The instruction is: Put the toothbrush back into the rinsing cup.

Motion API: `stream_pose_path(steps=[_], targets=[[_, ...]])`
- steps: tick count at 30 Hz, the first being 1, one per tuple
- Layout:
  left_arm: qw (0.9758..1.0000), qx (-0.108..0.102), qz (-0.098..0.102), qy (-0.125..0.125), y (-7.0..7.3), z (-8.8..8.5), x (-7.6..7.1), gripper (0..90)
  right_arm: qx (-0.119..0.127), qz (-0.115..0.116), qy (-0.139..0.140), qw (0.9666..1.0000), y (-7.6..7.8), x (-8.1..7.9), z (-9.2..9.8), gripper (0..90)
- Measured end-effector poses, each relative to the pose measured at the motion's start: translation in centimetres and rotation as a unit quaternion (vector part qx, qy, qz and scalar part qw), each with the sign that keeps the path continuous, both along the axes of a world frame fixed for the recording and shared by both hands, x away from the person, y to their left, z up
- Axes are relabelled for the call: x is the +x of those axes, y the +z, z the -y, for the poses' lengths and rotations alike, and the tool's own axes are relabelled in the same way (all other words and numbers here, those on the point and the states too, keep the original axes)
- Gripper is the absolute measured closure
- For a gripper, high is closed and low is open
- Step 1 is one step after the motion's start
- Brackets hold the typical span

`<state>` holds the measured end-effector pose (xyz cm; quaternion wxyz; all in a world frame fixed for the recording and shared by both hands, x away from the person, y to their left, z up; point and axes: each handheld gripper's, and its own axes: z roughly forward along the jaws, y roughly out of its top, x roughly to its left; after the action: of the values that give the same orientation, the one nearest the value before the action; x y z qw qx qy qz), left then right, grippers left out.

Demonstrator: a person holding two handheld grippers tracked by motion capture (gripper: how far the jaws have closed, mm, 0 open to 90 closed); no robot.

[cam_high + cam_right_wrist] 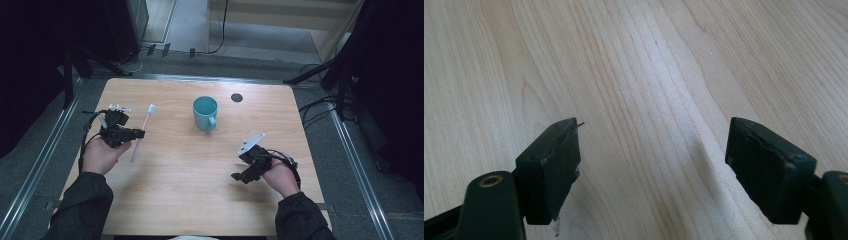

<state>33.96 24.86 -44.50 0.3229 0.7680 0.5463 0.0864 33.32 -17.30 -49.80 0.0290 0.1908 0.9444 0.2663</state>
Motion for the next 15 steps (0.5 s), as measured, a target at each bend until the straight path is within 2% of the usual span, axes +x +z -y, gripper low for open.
stream_pose_path(steps=[2, 4, 5, 6, 7, 10, 11, 12, 14, 15], targets=[[0.9999, 0.003, 0.008, -0.008, 0.0, 0.4, -0.1, 83.9, 0.0, 0.0, 0.001, 1.0, 0.0, 0.0, 0.0, 21.9], [0.9998, -0.005, 0.015, -0.011, 0.1, 0.6, -0.2, 83.9, 0.001, 0.001, 0.0, 1.0, 0.0, 0.0, 0.0, 21.9], [0.9994, -0.012, 0.03, -0.013, 0.4, 0.8, -0.4, 83.9, 0.001, 0.001, 0.0, 1.0, 0.0, 0.0, 0.0, 21.9], [0.9994, -0.012, 0.03, -0.013, 0.4, 0.8, -0.4, 83.9, 0.001, 0.001, 0.0, 1.0, 0.0, 0.0, 0.0, 21.9], [0.999, -0.013, 0.04, -0.014, 0.6, 1.0, -0.5, 83.9, 0.001, 0.001, 0.0, 1.0, 0.0, 0.0, 0.0, 21.9], [0.997, -0.018, 0.074, -0.013, 1.0, 1.5, -0.9, 83.9, 0.001, 0.001, 0.0, 1.0, 0.0, -0.1, 0.0, 21.9], [0.9956, -0.018, 0.091, -0.012, 1.2, 1.7, -1.1, 83.9, 0.001, 0.001, -0.001, 1.0, 0.0, -0.1, 0.0, 21.9], [0.9956, -0.018, 0.091, -0.012, 1.2, 1.7, -1.1, 83.9, 0.001, 0.001, -0.001, 1.0, 0.0, -0.1, 0.0, 21.9], [0.9942, -0.022, 0.105, -0.012, 1.4, 2.0, -1.2, 83.9, 0.001, 0.002, 0.0, 1.0, 0.1, -0.1, -0.1, 21.9], [0.9925, -0.025, 0.119, -0.012, 1.5, 2.2, -1.2, 83.9, 0.003, 0.002, 0.0, 1.0, 0.1, -0.1, 0.0, 21.9]])
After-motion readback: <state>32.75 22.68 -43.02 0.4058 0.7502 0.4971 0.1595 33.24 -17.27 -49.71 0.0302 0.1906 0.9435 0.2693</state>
